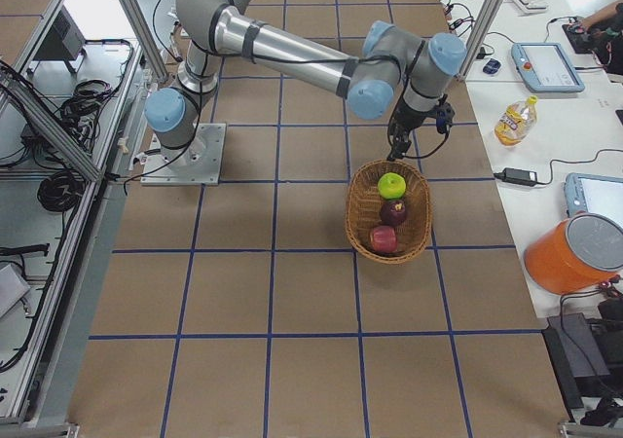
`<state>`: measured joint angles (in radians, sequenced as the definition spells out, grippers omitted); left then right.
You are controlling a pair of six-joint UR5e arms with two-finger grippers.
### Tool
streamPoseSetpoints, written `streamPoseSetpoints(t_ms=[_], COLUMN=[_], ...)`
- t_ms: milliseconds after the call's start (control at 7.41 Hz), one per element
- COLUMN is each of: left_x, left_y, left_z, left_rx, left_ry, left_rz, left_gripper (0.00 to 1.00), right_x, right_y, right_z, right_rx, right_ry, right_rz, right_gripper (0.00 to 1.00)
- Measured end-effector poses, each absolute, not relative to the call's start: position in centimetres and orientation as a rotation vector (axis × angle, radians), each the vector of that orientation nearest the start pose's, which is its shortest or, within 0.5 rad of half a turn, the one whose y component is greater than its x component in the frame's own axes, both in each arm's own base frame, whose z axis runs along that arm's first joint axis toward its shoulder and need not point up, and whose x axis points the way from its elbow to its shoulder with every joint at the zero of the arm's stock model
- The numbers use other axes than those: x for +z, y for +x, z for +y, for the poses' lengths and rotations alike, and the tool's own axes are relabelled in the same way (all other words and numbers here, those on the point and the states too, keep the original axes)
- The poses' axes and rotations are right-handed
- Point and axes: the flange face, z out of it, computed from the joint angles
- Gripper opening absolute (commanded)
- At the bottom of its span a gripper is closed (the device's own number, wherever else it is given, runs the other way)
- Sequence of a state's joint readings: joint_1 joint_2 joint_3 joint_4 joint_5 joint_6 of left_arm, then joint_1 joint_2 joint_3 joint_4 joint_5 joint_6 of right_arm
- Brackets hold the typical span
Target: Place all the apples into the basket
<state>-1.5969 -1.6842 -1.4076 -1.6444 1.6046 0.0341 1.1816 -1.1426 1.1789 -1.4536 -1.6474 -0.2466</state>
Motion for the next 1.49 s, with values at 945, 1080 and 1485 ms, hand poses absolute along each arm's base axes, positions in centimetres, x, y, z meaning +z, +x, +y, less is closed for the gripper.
streamPoseSetpoints(t_ms=[945, 1080, 1485], left_x=[50.2, 50.2, 50.2], left_y=[-14.3, -14.3, -14.3], left_z=[-53.3, -53.3, -53.3], left_rx=[0.036, 0.037, 0.038], left_ry=[0.084, 0.084, 0.086], left_rz=[3.107, 3.107, 3.106], left_gripper=[1.00, 1.00, 1.00], right_x=[50.5, 48.9, 46.8], right_y=[13.3, 13.5, 13.1], right_z=[-51.5, -49.8, -47.8], right_rx=[0.290, 0.240, 0.126], right_ry=[0.315, 0.310, 0.289], right_rz=[3.144, 3.134, 3.129], right_gripper=[1.00, 1.00, 1.00])
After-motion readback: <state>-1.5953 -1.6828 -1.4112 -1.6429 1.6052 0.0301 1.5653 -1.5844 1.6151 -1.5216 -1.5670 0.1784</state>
